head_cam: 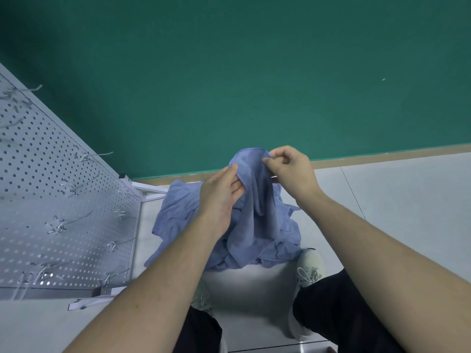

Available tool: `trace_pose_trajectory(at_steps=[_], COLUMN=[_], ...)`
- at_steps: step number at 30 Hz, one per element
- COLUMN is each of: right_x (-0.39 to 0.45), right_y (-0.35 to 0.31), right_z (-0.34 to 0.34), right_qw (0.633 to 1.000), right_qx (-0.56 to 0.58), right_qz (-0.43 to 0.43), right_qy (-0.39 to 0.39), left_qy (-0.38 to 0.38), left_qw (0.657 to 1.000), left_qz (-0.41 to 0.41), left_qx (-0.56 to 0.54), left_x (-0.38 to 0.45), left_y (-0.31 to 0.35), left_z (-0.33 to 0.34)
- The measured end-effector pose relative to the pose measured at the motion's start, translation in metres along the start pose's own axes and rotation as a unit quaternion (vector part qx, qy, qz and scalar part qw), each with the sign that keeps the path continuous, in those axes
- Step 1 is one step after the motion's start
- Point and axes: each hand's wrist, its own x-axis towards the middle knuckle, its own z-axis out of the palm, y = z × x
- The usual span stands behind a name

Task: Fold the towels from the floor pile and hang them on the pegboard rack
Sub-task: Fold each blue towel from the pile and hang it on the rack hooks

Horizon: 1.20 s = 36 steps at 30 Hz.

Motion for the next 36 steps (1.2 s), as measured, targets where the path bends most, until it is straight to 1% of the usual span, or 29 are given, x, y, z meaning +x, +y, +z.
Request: trace_pose_trajectory(at_steps=[3,8,13,15,19,21,24,29,33,36], right_x=[-0.007,-0.014,-0.015,-0.017,-0.017,-0.016,-0.018,-0.023,-0.027,-0.029], right_y=[0.0,0.001,0.0,-0.001,-0.002,-0.001,-0.001,-0.006,-0.01,-0.011], right_z=[0.01,0.021,0.026,0.028,0.03,0.029,0.029,0.03,0.03,0.027], right_qw=[0.999,0.994,0.992,0.996,0.997,0.995,0.992,0.973,0.965,0.959], right_qx=[-0.031,-0.072,-0.065,-0.03,0.066,0.09,0.101,0.164,0.176,0.163], right_qz=[-0.034,-0.078,-0.1,-0.08,-0.011,0.005,0.022,0.065,0.069,0.048], right_qy=[-0.017,-0.022,-0.028,-0.034,-0.026,-0.038,-0.071,-0.149,-0.179,-0.228], left_qy=[0.008,0.003,0.007,0.01,0.018,0.019,0.032,0.047,0.054,0.045], left_qw=[1.0,1.0,1.0,0.999,0.997,0.995,0.994,0.99,0.986,0.981], left_qz=[0.007,0.006,0.012,0.023,0.042,0.056,0.061,0.087,0.116,0.144], left_qx=[-0.016,-0.017,0.009,0.03,0.061,0.085,0.089,0.101,0.109,0.123], left_x=[-0.003,-0.005,-0.004,-0.004,-0.006,-0.005,-0.004,-0.003,-0.006,-0.009], left_y=[0.0,-0.003,-0.002,-0.003,-0.004,-0.006,-0.006,-0.004,-0.002,0.0], left_z=[0.004,0.006,0.003,0.003,0.005,0.005,0.003,-0.004,0.0,0.002])
